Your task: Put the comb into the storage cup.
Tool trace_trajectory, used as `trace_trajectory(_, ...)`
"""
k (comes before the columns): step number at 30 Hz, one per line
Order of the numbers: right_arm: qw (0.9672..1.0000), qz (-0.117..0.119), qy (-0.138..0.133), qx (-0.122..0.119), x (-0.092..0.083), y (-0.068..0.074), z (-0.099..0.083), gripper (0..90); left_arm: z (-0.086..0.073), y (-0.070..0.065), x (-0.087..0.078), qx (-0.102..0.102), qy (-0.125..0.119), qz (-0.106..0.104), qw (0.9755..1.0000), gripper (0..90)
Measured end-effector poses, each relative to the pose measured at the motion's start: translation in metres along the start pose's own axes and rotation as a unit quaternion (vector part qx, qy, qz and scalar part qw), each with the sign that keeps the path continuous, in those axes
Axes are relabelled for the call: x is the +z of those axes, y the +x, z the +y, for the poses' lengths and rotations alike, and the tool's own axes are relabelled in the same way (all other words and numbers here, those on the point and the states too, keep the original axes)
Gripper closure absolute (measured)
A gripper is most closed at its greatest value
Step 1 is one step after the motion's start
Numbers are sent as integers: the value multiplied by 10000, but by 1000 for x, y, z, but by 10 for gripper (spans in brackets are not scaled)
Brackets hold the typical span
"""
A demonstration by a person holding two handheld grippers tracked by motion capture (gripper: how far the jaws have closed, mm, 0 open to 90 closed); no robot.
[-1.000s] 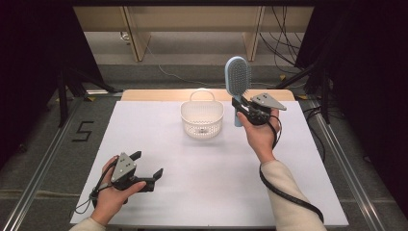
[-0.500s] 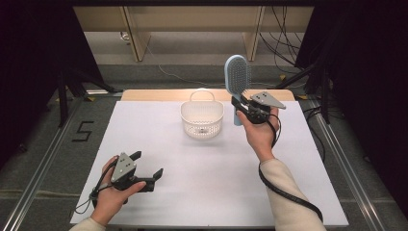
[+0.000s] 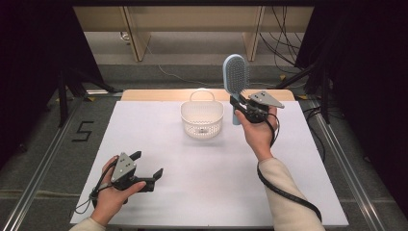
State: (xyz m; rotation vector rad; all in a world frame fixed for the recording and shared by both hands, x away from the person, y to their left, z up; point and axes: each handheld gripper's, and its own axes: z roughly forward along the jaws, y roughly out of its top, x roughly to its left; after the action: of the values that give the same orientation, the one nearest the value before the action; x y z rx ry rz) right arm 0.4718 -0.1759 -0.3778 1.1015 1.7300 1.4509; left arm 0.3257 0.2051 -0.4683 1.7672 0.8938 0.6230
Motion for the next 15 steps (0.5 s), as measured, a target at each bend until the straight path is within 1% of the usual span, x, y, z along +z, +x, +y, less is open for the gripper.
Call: trace_trajectory(15,10000,16,12,3,3,1,1,704,0,0,0,2,7,1,10000,18)
